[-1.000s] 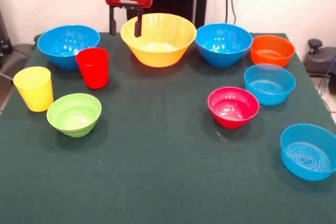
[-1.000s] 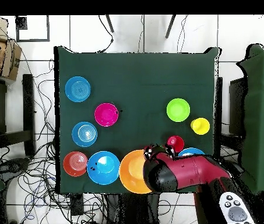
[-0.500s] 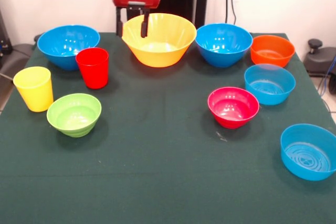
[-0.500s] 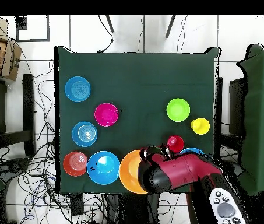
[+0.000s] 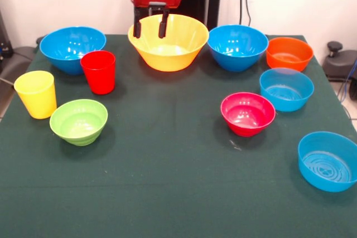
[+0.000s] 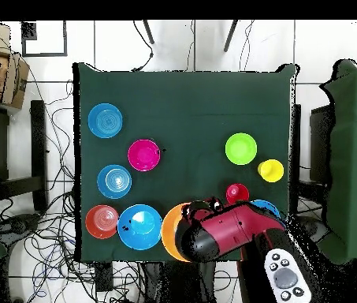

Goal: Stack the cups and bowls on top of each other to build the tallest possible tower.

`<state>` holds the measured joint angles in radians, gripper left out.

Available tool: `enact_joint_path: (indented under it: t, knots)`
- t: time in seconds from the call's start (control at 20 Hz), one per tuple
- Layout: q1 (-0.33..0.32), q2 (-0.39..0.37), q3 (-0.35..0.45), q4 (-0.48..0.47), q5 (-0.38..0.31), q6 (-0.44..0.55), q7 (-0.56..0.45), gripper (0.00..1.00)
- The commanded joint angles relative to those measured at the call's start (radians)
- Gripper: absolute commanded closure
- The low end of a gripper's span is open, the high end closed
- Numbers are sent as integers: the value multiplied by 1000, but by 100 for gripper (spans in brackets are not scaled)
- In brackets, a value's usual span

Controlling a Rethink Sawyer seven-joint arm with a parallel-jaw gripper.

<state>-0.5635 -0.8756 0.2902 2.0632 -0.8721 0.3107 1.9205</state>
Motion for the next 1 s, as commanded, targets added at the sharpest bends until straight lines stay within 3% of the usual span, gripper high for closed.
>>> enact_joint_path:
  t: [0.05,0.4,0.7,1.0]
  knots:
    - [7,49,26,-46,-70,60,-82,0]
    - [7,84,11,-88,-91,-1,-33,0]
    - [-74,87,49,-63,36,-26,31,0]
    - [-42,114,12,-100,-5,-51,53,0]
